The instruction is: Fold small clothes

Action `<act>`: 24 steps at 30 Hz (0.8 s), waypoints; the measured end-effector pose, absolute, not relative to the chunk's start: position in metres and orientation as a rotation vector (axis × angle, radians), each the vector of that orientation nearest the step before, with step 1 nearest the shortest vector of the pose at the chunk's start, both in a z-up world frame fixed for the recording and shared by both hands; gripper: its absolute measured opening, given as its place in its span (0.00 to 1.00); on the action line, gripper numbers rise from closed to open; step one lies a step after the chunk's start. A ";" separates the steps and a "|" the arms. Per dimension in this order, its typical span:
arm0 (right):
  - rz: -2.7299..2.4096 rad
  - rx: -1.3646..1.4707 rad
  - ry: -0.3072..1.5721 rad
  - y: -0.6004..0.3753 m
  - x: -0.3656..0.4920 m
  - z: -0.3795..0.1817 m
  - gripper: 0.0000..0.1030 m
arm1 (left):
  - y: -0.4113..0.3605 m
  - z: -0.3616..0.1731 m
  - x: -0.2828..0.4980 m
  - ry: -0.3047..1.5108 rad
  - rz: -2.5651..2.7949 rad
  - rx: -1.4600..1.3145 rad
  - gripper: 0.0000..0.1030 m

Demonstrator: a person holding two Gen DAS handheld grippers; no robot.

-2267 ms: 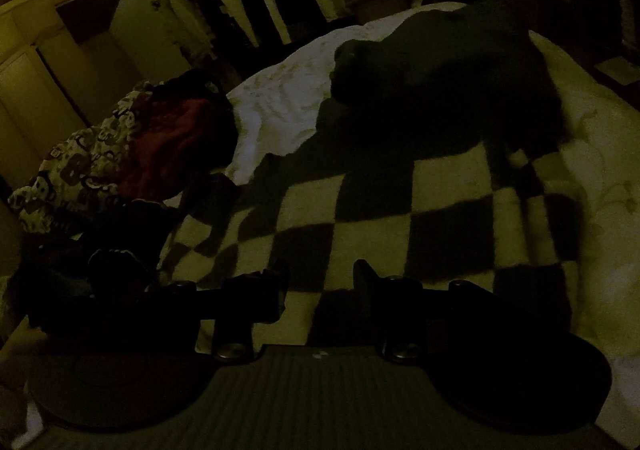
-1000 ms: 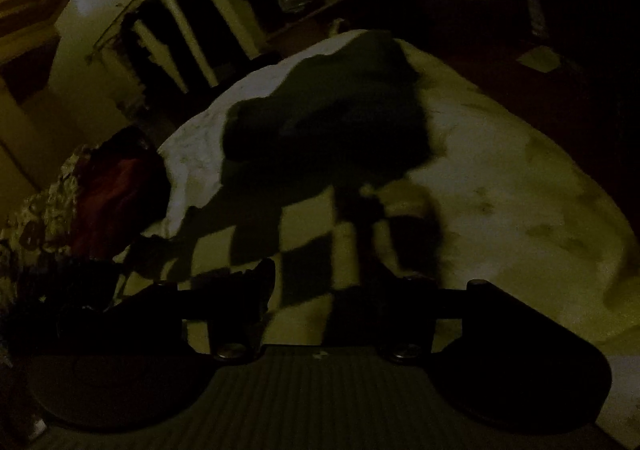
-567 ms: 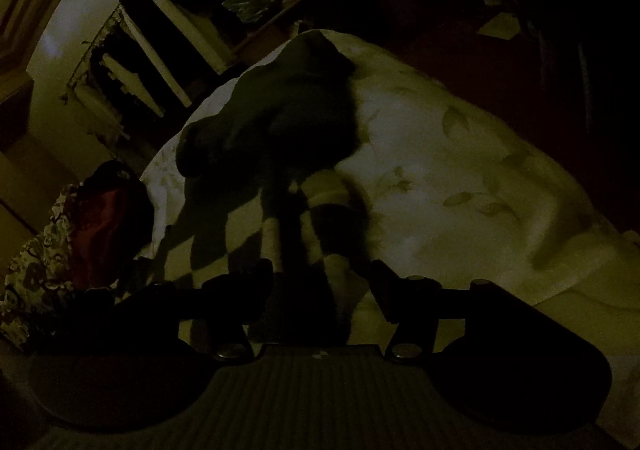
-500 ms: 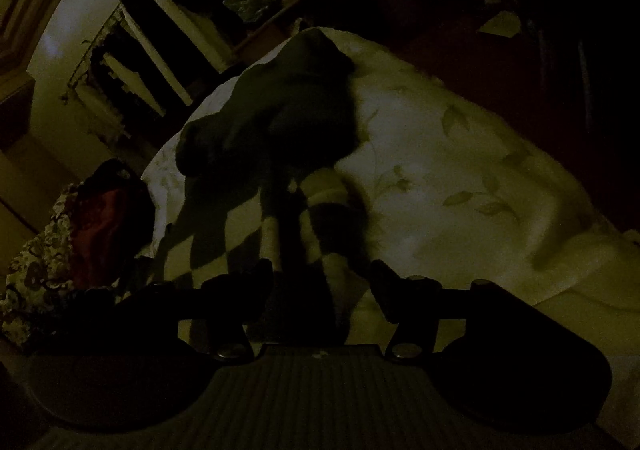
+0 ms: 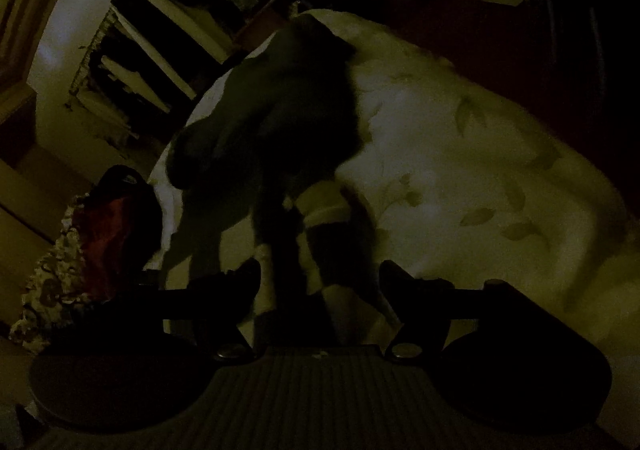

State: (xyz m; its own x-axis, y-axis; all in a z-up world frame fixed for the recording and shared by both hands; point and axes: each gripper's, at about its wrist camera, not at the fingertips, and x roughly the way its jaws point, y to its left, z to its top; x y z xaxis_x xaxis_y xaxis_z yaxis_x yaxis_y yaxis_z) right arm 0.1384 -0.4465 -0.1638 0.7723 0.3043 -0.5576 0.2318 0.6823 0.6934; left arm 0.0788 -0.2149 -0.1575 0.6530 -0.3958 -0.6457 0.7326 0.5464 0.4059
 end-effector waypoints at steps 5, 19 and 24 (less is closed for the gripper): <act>0.059 0.855 0.705 -0.450 0.137 -0.170 1.00 | -0.220 -0.165 0.074 0.467 -0.719 0.786 0.73; 0.124 0.898 0.710 -0.460 0.151 -0.177 1.00 | -0.266 -0.178 0.067 0.355 -0.736 0.918 0.43; 0.175 0.979 0.730 -0.463 0.171 -0.191 1.00 | -0.260 -0.176 0.074 0.356 -0.720 0.847 0.18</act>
